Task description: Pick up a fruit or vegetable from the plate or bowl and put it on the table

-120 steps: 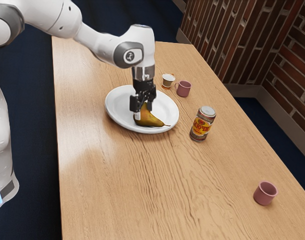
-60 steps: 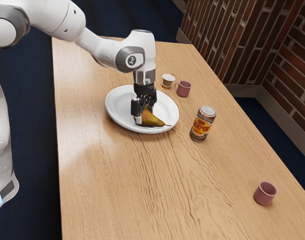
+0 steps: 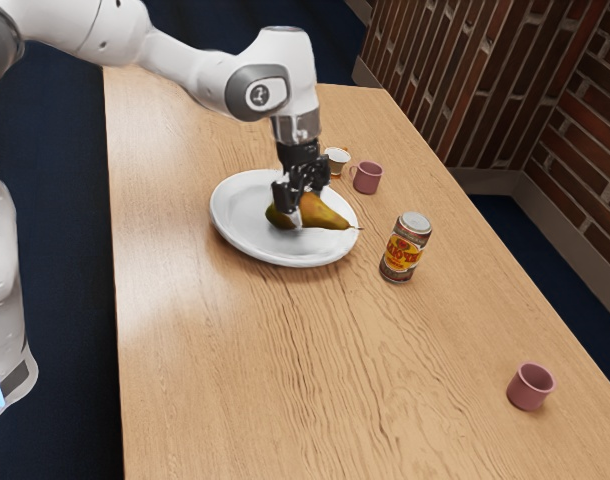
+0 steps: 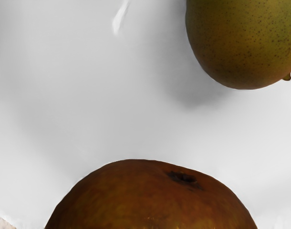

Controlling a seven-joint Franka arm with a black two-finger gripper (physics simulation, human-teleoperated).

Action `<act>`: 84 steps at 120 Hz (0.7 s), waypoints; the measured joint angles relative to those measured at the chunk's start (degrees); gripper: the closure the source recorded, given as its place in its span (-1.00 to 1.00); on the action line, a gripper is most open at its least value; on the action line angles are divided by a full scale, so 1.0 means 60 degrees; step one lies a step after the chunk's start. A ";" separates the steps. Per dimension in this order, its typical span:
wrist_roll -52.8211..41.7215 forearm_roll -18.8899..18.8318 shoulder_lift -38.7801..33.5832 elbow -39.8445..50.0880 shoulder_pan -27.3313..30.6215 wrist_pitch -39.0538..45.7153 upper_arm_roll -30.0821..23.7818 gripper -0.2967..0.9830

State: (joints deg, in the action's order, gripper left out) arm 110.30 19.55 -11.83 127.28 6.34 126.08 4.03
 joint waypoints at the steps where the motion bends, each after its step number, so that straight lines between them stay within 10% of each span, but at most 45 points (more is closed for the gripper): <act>1: 0.0009 -0.0032 -0.0063 -0.0008 -0.0038 -0.0005 -0.0002 -0.04; 42: 0.0867 0.0284 0.0097 -0.0952 -0.0785 -0.0330 -0.1604 -0.03; 70: 0.1324 0.0268 0.0234 -0.1216 -0.0803 -0.0316 -0.1664 -0.44; 84: 0.1733 -0.0716 0.0730 -0.4647 -0.0374 -0.1792 -0.0532 -0.49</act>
State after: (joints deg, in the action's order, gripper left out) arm 120.69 15.25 -7.45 99.40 4.09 115.33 0.84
